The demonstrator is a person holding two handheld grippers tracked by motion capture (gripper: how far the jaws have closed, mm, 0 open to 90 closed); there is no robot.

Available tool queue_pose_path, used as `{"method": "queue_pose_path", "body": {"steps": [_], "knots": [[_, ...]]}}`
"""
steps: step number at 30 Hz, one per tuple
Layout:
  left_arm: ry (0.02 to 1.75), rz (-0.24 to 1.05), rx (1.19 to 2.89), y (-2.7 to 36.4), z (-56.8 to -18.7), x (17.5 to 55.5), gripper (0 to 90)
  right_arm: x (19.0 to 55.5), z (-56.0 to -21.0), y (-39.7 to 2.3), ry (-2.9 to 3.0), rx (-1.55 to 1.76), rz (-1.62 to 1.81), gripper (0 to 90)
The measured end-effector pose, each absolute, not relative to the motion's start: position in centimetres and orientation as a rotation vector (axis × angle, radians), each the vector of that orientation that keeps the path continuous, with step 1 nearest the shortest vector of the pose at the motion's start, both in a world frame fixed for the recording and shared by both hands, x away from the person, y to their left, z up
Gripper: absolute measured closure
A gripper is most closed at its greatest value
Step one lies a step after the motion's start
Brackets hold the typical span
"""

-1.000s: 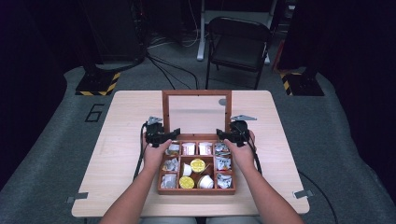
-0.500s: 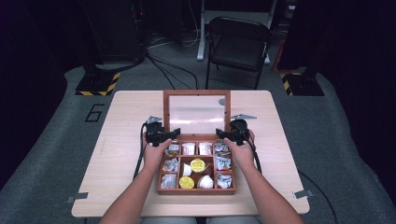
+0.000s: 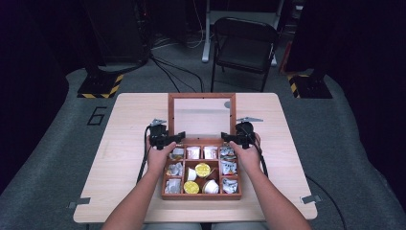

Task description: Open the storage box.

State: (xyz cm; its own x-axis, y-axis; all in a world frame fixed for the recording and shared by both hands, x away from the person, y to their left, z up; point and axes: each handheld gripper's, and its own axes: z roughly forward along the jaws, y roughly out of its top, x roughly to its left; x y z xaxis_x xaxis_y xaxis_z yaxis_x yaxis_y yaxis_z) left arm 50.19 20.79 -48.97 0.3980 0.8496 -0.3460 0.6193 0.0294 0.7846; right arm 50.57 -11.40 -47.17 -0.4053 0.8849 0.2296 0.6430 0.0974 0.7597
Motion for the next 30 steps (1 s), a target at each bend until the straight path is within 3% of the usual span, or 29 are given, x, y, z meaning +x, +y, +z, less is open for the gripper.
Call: {"method": "queue_pose_path", "body": {"steps": [30], "knots": [[1.367,0.185,1.663,21.15,-49.71,51.18,30.5,51.6,-47.99,-11.82,2.13,1.592,1.207,34.1]]}}
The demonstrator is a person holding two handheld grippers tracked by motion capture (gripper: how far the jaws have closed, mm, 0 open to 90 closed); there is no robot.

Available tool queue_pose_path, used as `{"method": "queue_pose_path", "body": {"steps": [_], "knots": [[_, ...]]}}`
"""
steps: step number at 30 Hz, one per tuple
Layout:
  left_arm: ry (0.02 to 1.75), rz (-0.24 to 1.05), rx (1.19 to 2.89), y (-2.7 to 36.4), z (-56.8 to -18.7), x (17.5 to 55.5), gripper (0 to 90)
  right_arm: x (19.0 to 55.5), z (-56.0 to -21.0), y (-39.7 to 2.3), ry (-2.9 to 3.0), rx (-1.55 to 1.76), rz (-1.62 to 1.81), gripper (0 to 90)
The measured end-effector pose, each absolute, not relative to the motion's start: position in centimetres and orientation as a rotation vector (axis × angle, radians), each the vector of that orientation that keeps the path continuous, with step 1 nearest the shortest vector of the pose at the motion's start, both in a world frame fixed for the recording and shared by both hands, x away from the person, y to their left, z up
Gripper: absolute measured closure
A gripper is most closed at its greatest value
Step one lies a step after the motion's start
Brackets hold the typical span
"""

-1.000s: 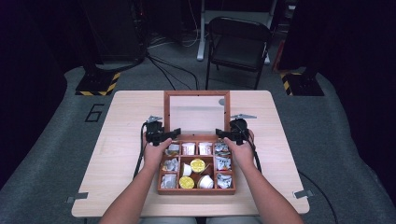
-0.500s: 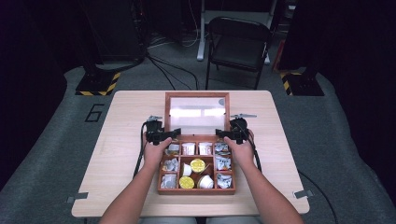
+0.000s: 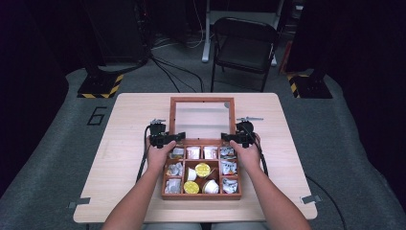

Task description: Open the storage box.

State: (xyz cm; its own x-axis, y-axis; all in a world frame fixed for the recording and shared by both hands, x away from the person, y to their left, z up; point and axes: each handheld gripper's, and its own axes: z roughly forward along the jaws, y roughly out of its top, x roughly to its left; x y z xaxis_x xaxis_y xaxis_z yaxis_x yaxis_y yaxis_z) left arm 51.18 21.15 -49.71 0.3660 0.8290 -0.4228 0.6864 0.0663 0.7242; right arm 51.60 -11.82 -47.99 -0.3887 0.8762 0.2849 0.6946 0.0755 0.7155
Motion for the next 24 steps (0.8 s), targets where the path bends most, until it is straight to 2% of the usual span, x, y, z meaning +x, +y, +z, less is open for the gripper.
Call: {"method": "queue_pose_path", "body": {"steps": [24], "knots": [[1.399,0.136,1.663,21.38,-50.05,51.54,29.9,51.85,-48.43,-12.02,2.134,1.649,1.22,33.8]]}}
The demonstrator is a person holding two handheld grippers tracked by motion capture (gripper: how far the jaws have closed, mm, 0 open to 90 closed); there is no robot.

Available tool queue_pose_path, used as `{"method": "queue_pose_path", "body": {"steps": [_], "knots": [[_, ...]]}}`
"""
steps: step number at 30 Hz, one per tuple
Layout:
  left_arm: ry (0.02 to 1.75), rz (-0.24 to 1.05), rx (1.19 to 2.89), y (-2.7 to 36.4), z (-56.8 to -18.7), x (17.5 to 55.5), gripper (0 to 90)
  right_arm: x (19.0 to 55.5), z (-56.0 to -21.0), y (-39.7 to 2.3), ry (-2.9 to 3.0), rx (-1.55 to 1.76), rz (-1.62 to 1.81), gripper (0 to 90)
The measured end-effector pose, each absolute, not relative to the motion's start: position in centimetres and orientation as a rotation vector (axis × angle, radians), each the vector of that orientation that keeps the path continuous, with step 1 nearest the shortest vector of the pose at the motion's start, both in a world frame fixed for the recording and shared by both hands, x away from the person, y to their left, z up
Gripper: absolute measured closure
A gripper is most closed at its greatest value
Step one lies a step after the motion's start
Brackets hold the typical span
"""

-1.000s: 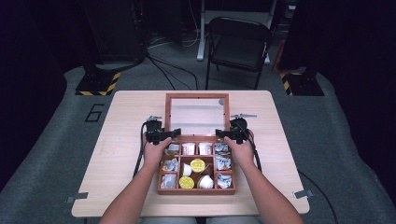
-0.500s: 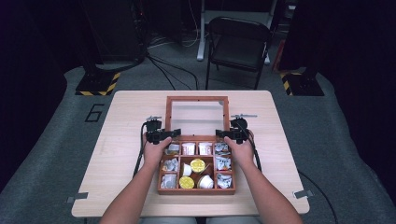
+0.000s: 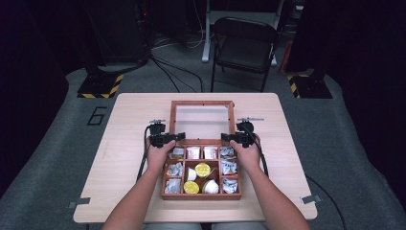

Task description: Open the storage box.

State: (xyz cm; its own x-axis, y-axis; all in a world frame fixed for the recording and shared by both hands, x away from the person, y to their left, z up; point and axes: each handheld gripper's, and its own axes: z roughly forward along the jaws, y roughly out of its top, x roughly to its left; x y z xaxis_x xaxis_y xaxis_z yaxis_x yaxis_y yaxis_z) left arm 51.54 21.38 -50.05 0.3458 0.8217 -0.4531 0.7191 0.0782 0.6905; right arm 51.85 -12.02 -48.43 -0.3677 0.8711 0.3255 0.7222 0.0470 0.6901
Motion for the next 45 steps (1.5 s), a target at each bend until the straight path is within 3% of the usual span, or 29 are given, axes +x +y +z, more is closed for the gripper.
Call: {"method": "queue_pose_path", "body": {"steps": [45], "knots": [[1.459,0.041,1.687,21.5,-50.69,52.41,24.3,52.02,-49.07,-12.11,2.114,1.797,1.206,32.7]]}}
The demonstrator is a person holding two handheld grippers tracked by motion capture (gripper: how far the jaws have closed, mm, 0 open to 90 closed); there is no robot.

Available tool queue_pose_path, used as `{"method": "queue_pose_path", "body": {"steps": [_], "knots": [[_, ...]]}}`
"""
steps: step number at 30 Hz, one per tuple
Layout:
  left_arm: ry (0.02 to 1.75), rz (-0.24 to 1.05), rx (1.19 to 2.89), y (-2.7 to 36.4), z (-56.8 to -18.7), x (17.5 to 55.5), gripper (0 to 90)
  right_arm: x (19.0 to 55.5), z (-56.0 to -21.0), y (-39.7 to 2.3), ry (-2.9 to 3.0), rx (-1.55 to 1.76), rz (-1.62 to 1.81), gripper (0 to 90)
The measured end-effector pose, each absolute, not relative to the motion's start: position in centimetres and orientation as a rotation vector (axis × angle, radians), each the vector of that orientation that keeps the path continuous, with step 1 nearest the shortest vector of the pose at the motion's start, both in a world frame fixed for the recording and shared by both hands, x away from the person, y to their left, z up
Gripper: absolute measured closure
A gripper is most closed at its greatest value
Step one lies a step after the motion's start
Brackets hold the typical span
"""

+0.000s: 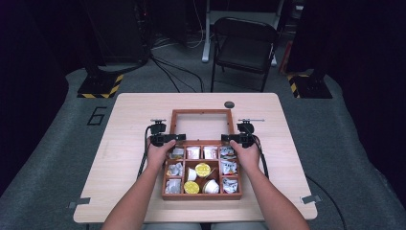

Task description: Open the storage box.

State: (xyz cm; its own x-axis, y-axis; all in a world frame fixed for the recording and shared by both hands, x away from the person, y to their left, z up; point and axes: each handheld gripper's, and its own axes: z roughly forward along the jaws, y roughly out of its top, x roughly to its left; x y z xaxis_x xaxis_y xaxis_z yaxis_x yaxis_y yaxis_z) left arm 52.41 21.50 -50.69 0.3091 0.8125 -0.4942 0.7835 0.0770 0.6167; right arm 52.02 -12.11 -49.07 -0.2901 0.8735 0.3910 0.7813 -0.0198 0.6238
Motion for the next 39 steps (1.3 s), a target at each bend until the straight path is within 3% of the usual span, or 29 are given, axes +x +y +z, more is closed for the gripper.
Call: {"method": "queue_pose_path", "body": {"steps": [7,25,39], "knots": [[1.487,-0.01,1.66,21.7,-51.0,52.5,24.3,52.2,-49.5,-12.4,2.115,1.851,1.228,32.7],[1.508,0.016,1.652,21.9,-50.7,52.3,27.6,52.1,-49.3,-12.5,2.104,1.867,1.222,34.2],[1.454,0.093,1.678,22.9,-48.6,50.5,33.5,49.9,-46.3,-12.2,2.125,1.616,1.221,38.9]]}}
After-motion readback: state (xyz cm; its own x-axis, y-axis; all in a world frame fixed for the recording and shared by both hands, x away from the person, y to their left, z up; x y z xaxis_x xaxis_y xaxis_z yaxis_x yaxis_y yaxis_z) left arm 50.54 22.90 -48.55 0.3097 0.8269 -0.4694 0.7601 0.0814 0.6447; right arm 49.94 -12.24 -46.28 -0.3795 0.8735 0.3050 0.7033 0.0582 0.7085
